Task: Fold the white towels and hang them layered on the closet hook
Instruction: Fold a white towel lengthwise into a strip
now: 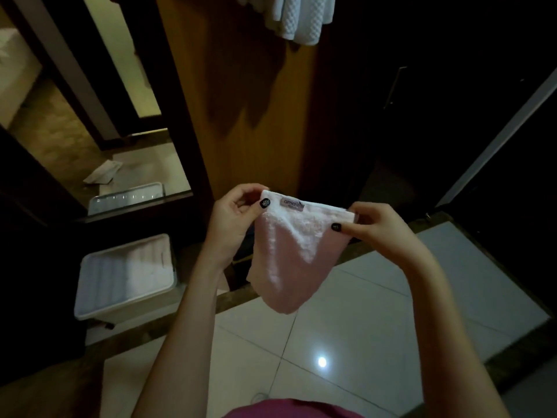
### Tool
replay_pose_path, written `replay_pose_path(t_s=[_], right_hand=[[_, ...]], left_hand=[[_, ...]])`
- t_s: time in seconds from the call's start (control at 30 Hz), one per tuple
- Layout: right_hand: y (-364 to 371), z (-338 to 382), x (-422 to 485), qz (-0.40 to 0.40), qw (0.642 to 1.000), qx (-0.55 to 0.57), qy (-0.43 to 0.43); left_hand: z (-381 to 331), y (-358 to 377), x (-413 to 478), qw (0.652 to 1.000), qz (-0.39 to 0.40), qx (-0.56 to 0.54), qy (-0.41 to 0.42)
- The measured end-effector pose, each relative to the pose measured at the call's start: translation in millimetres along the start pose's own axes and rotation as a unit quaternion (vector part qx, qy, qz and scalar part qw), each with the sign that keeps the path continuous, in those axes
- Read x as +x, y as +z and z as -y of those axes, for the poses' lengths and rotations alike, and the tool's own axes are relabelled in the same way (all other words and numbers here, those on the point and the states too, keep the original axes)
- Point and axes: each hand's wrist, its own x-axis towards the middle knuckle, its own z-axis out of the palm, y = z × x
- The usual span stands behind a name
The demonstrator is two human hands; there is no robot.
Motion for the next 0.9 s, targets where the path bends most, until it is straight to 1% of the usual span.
replay_pose_path(t_s=[0.07,0.13,0.17,0.23,0.3,0.4,0.47,0.57,0.63,0.67,0.8,0.9], right_hand=[[6,2,2,-0.044,0.996,0.073,-0.021],[10,4,8,-0.070,0.984,0.166,-0.014],[10,5,11,-0.065,0.978,0.199,0.002],[7,8,18,-0.024,0.972,0.233,0.021],[5,12,21,0.004,0.963,0.269,0.010],[9,20,23,-0.003,0.942,0.336,-0.018],[13,27,23,0.003,0.928,0.372,-0.033],[15,36,21,0.005,0.912,0.407,-0.040],[13,41,19,-0.004,0.909,0.415,-0.046],[12,42,18,-0.009,0.907,0.418,-0.053],[13,47,17,-0.006,0.891,0.447,-0.076],[17,52,17,0.019,0.883,0.460,-0.090]], left_hand=[[1,-1,5,1.000,0.006,0.019,0.022],[2,-3,10,0.999,-0.008,0.043,0.033],[1,-3,13,0.999,-0.015,0.042,0.030],[-1,-4,18,0.999,-0.022,0.026,0.019],[-4,-7,22,0.999,-0.030,0.015,0.016],[-9,-10,26,0.999,-0.042,-0.016,0.015],[-12,-10,29,0.999,-0.043,-0.012,0.023],[-20,-7,31,0.998,-0.002,0.046,0.039],[-25,-8,32,0.996,0.027,0.076,0.028],[-28,-9,33,0.996,0.033,0.074,0.020],[-37,-15,31,0.997,0.062,-0.028,-0.025],[-41,-9,27,0.988,0.085,-0.113,-0.057]])
